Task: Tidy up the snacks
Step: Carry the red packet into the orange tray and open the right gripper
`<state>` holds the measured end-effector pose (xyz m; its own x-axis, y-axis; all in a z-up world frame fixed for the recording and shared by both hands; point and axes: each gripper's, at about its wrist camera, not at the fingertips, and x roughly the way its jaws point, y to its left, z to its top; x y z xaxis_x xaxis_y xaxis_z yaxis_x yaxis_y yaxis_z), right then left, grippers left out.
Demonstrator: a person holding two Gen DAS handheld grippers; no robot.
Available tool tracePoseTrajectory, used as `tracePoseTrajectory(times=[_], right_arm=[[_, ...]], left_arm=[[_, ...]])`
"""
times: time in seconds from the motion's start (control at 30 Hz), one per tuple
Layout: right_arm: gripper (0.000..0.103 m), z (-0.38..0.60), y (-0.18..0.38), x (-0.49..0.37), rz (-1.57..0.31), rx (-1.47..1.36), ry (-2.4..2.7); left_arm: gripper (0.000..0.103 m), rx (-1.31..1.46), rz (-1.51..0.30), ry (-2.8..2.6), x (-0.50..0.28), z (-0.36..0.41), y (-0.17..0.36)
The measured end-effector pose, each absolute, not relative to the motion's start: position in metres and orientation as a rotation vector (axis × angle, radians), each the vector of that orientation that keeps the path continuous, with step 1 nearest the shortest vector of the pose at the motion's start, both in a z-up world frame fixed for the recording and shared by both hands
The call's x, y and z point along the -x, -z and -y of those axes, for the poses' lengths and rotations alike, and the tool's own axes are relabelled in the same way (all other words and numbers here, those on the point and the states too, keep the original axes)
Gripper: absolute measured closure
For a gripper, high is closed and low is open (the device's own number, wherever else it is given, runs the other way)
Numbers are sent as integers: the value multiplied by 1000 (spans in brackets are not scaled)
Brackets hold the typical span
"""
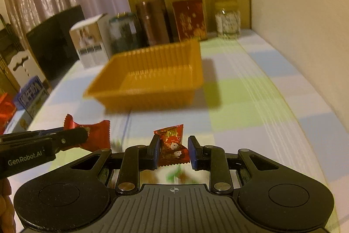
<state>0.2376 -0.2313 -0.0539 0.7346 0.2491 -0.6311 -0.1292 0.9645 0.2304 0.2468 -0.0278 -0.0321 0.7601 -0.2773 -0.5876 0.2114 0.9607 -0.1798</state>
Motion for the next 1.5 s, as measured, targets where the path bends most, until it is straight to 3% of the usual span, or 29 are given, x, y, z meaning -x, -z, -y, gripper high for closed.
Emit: tracePoseTrajectory(times=[0.23,0.63,0.8,0.9,1.37,1.43,1.5], right_arm=[[75,223,41,-317,-698,-154,-229],[75,214,58,-392,-745,-156,-238],[75,213,63,-400,-762,-168,-233],[75,214,65,-402,-769,-176,-234],[75,210,63,-406,-756,-215,-281],[70,209,63,-408,-749,-219,-280],[48,214,63,-409,-748,-260,-274]], left_arm=[[84,105,-625,239,-316,20,14],[84,121,-695,220,-388,14,41],[83,120,-715,225,-401,17,53],[70,141,-709,206,-402,13,54],[69,145,-697,192,-390,0,42],[68,141,-698,194,-389,0,42],[63,139,-701,193,-385,-1,41]])
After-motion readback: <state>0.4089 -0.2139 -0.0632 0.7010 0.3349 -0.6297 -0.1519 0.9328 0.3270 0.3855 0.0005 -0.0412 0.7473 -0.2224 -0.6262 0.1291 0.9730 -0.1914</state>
